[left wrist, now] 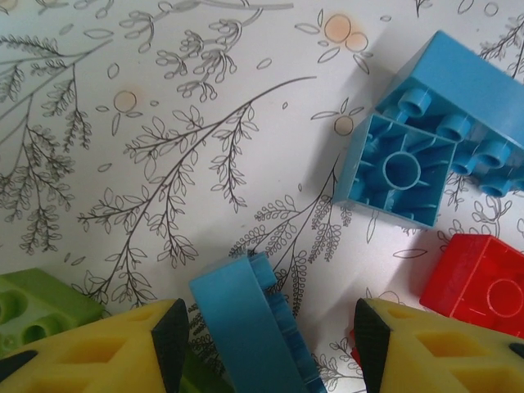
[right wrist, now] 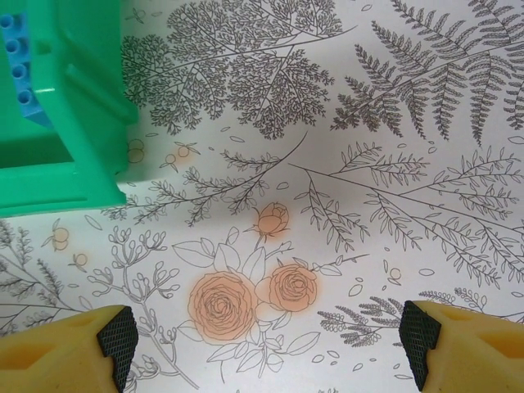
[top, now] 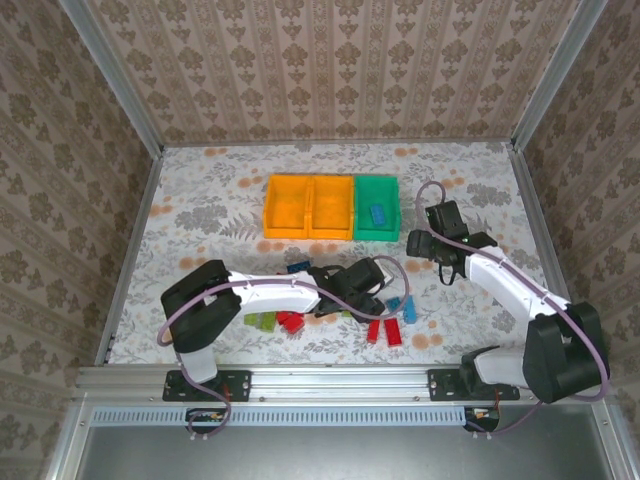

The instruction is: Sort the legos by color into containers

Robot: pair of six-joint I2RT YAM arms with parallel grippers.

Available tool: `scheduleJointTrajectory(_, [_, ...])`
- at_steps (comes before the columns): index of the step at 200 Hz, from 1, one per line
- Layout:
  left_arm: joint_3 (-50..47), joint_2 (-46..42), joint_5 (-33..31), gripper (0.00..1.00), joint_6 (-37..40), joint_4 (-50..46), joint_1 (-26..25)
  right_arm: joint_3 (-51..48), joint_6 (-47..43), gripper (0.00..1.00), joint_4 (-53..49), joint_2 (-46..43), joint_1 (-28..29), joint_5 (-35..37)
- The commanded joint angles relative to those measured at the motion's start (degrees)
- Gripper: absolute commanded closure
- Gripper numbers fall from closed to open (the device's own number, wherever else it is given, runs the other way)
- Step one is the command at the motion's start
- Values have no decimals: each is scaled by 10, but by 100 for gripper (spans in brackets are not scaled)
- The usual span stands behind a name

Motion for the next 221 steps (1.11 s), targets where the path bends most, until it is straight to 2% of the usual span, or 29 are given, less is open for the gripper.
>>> scheduleJointTrajectory(1, [15,8,7,42,-7,-13,-2,-20,12,14,-20,-20,-1,-16])
scheduleJointTrajectory(42, [17,18,13,52,-7,-9,1,-45,23,14,-19,-32,-2,-32])
scheduleJointTrajectory(88, [5,13,25,77,-11,11,14,-60,34,14,-23,-50,-2,-50])
scheduleJointTrajectory(162, [24,-3,24,78,7,14,48,-92,62,15,-26,-66,19,-80])
scheduleJointTrajectory(221, [95,29,28,79,42,16,88,-98,72,15,-17,-64,24,-78])
